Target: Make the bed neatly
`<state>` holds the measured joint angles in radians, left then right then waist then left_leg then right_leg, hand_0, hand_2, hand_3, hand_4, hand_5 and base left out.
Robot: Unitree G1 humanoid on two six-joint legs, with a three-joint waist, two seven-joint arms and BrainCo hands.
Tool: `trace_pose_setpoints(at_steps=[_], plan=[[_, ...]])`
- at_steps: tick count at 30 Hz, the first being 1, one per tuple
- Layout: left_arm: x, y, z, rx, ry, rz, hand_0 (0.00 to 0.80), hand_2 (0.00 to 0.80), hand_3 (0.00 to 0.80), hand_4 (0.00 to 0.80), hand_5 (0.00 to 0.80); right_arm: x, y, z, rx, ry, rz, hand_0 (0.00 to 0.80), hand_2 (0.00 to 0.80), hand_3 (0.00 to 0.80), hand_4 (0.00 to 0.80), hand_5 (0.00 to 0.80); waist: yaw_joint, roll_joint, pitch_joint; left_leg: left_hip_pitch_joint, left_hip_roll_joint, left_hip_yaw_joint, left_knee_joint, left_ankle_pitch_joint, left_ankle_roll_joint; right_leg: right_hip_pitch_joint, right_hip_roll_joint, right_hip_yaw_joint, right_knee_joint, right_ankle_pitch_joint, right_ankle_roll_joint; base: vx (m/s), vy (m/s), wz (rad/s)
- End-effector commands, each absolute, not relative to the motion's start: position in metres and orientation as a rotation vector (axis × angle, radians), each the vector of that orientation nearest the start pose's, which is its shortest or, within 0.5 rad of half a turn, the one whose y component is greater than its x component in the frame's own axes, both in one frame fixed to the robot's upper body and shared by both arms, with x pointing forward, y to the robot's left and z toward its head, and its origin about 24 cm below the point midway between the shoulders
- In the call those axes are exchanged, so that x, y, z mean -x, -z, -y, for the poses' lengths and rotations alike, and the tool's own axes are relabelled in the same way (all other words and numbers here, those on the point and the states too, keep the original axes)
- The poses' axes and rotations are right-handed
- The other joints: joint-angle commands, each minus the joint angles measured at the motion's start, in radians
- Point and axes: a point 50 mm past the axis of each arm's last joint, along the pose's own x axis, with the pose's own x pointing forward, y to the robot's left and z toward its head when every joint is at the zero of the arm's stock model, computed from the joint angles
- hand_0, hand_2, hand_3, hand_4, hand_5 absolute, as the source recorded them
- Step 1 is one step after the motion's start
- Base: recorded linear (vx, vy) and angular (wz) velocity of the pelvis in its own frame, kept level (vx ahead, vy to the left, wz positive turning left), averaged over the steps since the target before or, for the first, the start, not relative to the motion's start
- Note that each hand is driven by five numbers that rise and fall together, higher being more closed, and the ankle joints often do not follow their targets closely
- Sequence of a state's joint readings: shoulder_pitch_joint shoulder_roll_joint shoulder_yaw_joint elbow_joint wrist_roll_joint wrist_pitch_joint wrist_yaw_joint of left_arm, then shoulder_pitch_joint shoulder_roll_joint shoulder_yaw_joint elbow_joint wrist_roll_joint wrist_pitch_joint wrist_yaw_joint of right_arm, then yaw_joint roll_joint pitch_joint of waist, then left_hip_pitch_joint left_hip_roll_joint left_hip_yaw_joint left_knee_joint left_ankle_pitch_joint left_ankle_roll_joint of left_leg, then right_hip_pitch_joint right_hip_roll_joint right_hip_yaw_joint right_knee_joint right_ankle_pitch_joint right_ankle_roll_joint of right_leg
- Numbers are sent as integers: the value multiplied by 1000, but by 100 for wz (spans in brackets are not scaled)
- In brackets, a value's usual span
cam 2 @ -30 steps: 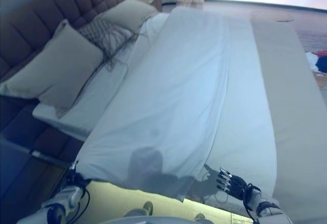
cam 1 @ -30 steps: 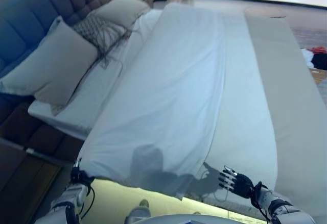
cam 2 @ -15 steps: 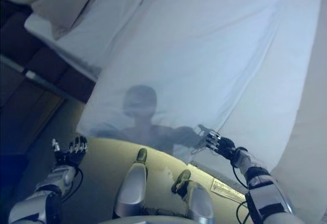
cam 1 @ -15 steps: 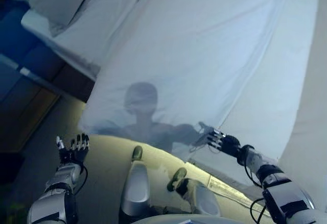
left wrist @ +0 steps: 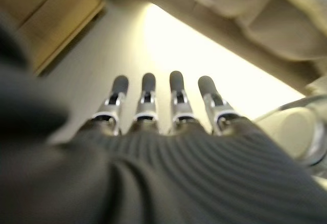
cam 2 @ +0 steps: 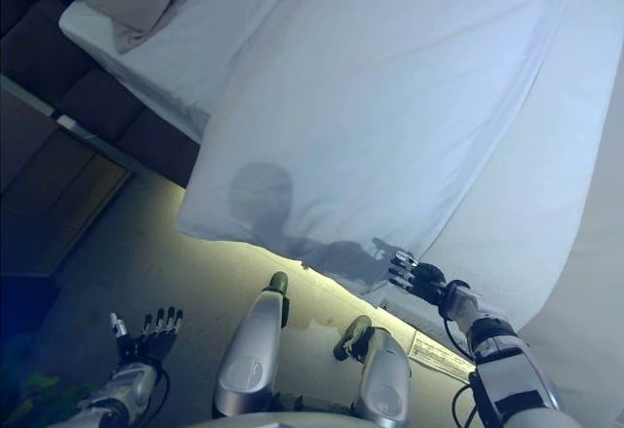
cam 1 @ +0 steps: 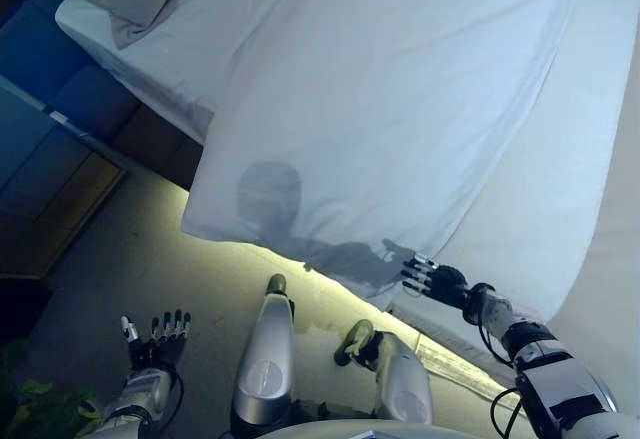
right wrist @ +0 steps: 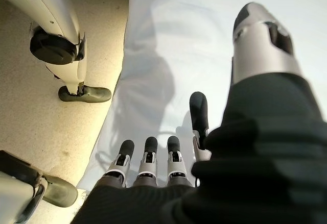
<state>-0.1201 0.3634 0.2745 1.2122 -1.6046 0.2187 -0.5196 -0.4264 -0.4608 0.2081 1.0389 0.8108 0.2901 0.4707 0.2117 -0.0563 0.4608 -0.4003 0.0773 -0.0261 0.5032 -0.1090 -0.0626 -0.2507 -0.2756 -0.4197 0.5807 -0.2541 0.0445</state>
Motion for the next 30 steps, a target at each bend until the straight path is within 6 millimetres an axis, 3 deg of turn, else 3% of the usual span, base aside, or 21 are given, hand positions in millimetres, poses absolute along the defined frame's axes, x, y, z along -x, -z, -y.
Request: trace_pose_setpoints(at_steps=[1,5,10,19,30], plan=[[-180,89,-278,1467,-298,-50,0,0,0,0,0,-275,43,247,-444,-194,-697,0,0,0,0,0,20,-10,-14,41,35,-34,-25,13,-30,28,-60,72,-86,150,65,16,-42,1],[-191,70,-254,1431,48,48,0,0,0,0,0,-270,48,244,-465,-175,-699,0,0,0,0,0,28,-4,-17,59,35,-39,-50,22,-33,53,-57,69,-127,171,75,33,-66,0],[-201,48,-239,1354,335,170,0,0,0,0,0,-263,55,242,-485,-168,-718,0,0,0,0,0,35,1,-32,84,42,-39,-81,31,-45,87,-44,63,-167,176,76,59,-61,-2],[-224,23,-238,1295,453,243,0,0,0,0,0,-251,65,244,-490,-150,-765,0,0,0,0,0,17,0,-63,109,60,-32,-117,54,-62,99,-27,67,-185,173,68,75,-12,-2],[-256,-5,-245,1274,470,357,0,0,0,0,0,-251,63,254,-459,-137,-777,0,0,0,0,0,-32,-19,-28,7,84,-17,-29,29,-60,-48,-43,115,-58,154,64,3,62,-8]])
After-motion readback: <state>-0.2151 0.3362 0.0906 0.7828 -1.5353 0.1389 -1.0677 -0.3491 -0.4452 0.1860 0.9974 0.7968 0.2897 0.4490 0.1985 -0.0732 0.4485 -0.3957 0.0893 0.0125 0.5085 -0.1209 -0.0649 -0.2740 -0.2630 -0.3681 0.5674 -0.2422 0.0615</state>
